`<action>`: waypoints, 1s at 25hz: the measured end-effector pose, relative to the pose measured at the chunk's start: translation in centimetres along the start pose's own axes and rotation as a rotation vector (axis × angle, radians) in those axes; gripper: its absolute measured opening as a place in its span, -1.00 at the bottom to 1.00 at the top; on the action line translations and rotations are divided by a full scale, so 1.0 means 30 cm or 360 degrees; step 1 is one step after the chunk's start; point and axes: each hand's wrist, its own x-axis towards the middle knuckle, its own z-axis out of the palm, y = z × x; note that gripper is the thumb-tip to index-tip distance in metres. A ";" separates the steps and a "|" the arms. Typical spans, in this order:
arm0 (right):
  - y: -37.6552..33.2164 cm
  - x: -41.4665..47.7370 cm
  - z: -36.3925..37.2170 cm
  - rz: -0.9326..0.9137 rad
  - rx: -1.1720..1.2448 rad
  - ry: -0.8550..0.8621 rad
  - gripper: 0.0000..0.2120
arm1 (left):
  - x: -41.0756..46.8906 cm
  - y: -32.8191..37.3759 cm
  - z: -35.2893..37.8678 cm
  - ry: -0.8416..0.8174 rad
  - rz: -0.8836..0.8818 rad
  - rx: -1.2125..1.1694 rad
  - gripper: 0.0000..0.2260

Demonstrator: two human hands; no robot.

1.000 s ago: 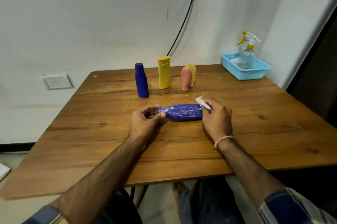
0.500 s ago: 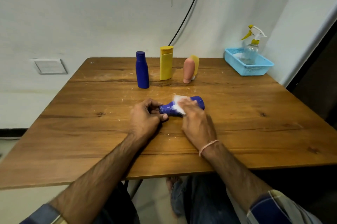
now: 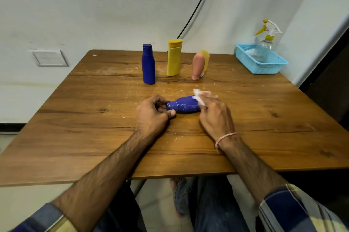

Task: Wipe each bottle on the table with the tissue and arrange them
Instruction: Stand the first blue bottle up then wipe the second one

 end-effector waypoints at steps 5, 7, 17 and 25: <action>-0.147 -0.095 0.060 -0.0404 0.0141 -0.0219 -0.49 | 0.003 -0.007 0.008 0.0094 0.0069 0.0128 -0.82; -0.145 -0.115 0.056 -0.0570 0.0207 -0.0276 -0.46 | 0.002 -0.010 0.007 0.0090 0.0094 0.0174 -0.87; -0.165 -0.119 0.047 -0.0516 0.0176 -0.0295 -0.49 | -0.004 -0.014 0.009 0.0060 0.0123 0.0174 -0.86; -0.045 -0.037 -0.006 0.0008 -0.0080 -0.0015 -0.55 | 0.009 -0.016 0.014 -0.0039 0.0122 0.0033 -0.68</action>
